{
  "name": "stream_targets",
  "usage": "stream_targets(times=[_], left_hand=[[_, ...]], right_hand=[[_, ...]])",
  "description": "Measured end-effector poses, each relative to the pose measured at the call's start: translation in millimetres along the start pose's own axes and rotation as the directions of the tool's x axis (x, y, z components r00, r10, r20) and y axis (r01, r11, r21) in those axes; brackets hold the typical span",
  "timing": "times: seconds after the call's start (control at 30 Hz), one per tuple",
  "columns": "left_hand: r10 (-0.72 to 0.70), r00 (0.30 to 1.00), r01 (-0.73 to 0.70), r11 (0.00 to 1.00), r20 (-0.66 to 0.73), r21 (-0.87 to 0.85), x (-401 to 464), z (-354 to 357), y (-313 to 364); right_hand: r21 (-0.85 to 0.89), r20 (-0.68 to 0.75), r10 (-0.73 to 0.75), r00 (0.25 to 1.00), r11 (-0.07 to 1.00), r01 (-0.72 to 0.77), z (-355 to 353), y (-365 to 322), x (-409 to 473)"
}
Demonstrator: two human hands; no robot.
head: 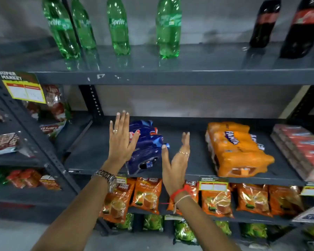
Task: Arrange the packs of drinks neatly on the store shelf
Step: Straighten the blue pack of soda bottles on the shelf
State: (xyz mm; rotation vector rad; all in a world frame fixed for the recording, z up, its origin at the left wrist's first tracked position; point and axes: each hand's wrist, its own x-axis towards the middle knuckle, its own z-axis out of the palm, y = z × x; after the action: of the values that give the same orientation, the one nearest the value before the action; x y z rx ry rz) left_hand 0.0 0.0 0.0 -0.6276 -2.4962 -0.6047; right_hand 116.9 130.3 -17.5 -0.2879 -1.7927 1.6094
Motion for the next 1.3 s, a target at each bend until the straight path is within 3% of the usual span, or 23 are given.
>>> stream_targets(times=[0.07, 0.13, 0.3, 0.4, 0.57, 0.67, 0.87, 0.97, 1.07, 1.17, 1.3], left_hand=[[-0.079, 0.987, 0.079, 0.997, 0.139, 0.007, 12, 11, -25], [-0.159, 0.955, 0.17, 0.985, 0.249, -0.023, 23, 19, -41], [-0.322, 0.836, 0.453, 0.862, 0.445, -0.227, 61, 35, -86], [-0.264, 0.785, 0.495, 0.811, 0.561, -0.31, 82, 38, -94], [-0.183, 0.701, 0.516, 0.798, 0.69, -0.312, 104, 42, -104], [-0.219, 0.66, 0.547, 0.796, 0.719, -0.26, 107, 40, -112], [-0.362, 0.712, 0.661, 0.635, 0.601, -0.401, 82, 23, -134], [-0.379, 0.743, 0.662, 0.541, 0.552, -0.519, 63, 10, -139], [-0.427, 0.808, 0.587, 0.527, 0.406, -0.615, 34, 10, -136], [-0.5, 0.818, 0.54, 0.494, 0.285, -0.682, 6, 23, -134], [-0.543, 0.814, 0.518, 0.518, 0.206, -0.681, -24, 39, -137]], right_hand=[[0.228, -0.055, 0.246, 0.968, 0.947, -0.228, 27, 17, -12], [0.311, -0.117, 0.416, 0.902, 0.878, -0.365, 43, 27, -21], [0.52, -0.095, 0.673, 0.734, 0.662, -0.54, 91, 33, -25], [0.526, -0.103, 0.738, 0.667, 0.609, -0.593, 102, 34, -14], [0.312, -0.128, 0.783, 0.608, 0.614, -0.725, 103, 37, 10], [0.29, -0.087, 0.78, 0.62, 0.615, -0.733, 100, 43, 26], [0.167, 0.152, 0.662, 0.734, 0.715, -0.679, 82, 52, 81], [-0.058, 0.277, 0.539, 0.795, 0.836, -0.546, 75, 54, 105], [-0.252, 0.367, 0.386, 0.847, 0.917, -0.309, 71, 58, 112], [-0.265, 0.418, 0.237, 0.877, 0.955, -0.132, 69, 67, 100], [-0.275, 0.389, 0.159, 0.907, 0.96, -0.051, 64, 85, 75]])
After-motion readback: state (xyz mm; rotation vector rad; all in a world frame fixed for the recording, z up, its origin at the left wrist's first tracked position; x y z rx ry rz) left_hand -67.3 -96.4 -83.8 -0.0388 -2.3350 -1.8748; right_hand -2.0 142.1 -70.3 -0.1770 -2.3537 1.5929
